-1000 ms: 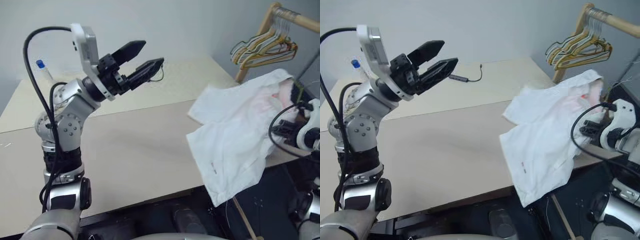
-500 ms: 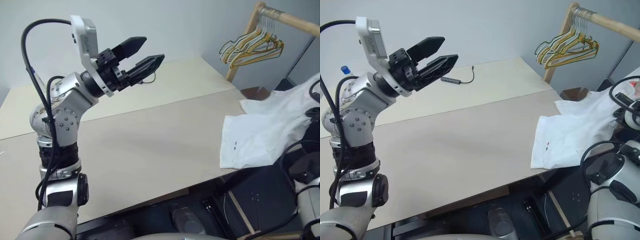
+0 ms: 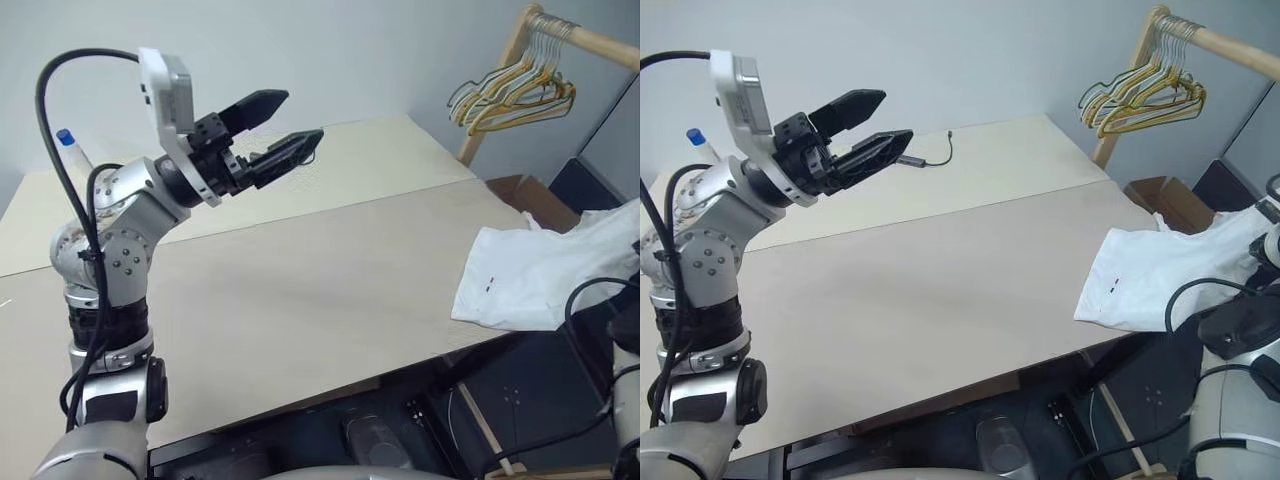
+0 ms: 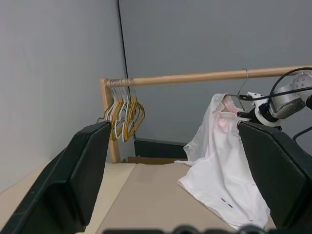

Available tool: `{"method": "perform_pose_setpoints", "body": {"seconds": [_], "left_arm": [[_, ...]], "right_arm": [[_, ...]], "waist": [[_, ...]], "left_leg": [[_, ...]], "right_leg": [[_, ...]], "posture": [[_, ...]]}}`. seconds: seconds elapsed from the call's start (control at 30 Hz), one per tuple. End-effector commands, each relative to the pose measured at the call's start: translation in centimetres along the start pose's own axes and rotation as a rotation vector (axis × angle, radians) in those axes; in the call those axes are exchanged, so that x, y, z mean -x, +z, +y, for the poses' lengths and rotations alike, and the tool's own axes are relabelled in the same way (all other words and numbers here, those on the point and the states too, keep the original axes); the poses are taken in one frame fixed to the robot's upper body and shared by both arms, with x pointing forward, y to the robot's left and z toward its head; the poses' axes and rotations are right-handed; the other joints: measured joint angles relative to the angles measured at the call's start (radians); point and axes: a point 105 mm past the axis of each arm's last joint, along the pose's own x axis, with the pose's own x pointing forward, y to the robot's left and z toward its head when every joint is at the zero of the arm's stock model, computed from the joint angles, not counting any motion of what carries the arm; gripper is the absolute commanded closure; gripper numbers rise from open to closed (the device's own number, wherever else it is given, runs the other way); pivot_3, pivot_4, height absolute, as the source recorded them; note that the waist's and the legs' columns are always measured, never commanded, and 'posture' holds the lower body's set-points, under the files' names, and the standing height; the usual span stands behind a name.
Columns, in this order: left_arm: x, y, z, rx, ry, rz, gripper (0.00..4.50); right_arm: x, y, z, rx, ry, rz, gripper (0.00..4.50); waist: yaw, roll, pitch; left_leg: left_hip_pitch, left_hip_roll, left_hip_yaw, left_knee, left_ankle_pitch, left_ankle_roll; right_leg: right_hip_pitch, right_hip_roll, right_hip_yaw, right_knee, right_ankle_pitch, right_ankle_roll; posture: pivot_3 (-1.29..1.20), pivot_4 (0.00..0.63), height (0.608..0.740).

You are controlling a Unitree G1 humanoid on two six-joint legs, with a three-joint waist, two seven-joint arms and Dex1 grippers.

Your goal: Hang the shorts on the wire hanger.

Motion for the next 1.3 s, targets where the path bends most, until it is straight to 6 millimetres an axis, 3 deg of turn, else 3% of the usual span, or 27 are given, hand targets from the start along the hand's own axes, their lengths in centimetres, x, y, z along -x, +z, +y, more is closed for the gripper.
{"method": "perform_pose_setpoints", "body": {"seconds": [0.03,0.1,0.4,0.53,0.73,0.97,1.17,1.3], "left_arm": [[-0.1,1.2,-0.5,-0.050,-0.022,-0.025,0.03],[-0.1,1.2,-0.6,-0.053,-0.026,-0.022,0.03],[0.0,1.2,-0.9,-0.063,-0.043,-0.011,0.00],[0.0,1.2,-0.9,-0.066,-0.051,-0.007,0.00],[0.1,1.2,-1.1,-0.067,-0.058,0.006,0.00],[0.1,1.0,-1.2,-0.062,-0.062,0.016,0.00],[0.4,0.8,-1.0,-0.062,-0.047,0.029,0.00],[0.8,0.5,-0.9,-0.059,-0.007,0.035,0.00]], "right_arm": [[0.0,0.8,-0.2,-0.026,0.007,-0.036,4.50],[-0.2,0.5,-0.1,-0.018,0.004,-0.030,4.50],[0.7,-0.3,1.2,0.118,-0.049,-0.129,1.51],[1.3,0.1,1.5,0.244,-0.112,-0.283,0.12],[3.0,1.3,0.5,0.333,-0.273,-0.614,0.05],[5.3,1.0,2.1,0.453,-0.325,-0.927,0.05],[10.0,0.6,4.9,0.660,-0.390,-1.372,0.05],[11.8,-1.5,8.5,0.826,-0.232,-1.568,0.05]], "waist": [[0.000,0.000,0.000],[0.000,0.000,0.000],[0.000,0.001,0.000],[0.004,0.001,0.000],[0.008,0.001,0.000],[0.005,0.001,0.000],[0.006,0.001,0.000],[0.005,0.001,0.000]], "left_leg": [[0.000,0.000,0.000,0.000,0.000,0.000],[-0.001,-0.001,0.000,0.000,0.000,0.000],[0.001,-0.001,0.000,0.000,0.000,0.001],[0.000,-0.001,-0.001,0.000,0.000,0.001],[0.000,-0.001,0.000,0.000,0.000,0.001],[0.001,-0.001,0.000,0.000,0.000,0.001],[0.001,-0.001,0.000,-0.001,0.000,0.001],[0.001,-0.001,0.001,-0.001,0.000,0.001]], "right_leg": [[0.000,0.000,0.000,-0.001,0.000,0.001],[0.001,-0.001,0.000,-0.002,0.001,0.001],[0.001,0.000,0.001,0.000,0.001,0.001],[0.001,0.000,0.001,0.000,0.001,0.001],[0.000,0.000,0.001,-0.001,0.001,0.002],[0.000,0.000,0.003,0.000,0.001,0.002],[0.000,0.000,0.003,0.000,0.001,0.002],[0.000,0.000,0.004,0.000,0.001,0.002]], "posture": [[-0.18,0.002,0.740],[-0.18,0.002,0.740],[-0.19,0.000,0.740],[-0.19,0.000,0.740],[-0.18,0.013,0.740],[-0.18,0.017,0.740],[-0.18,0.017,0.740],[-0.16,0.012,0.740]]}}
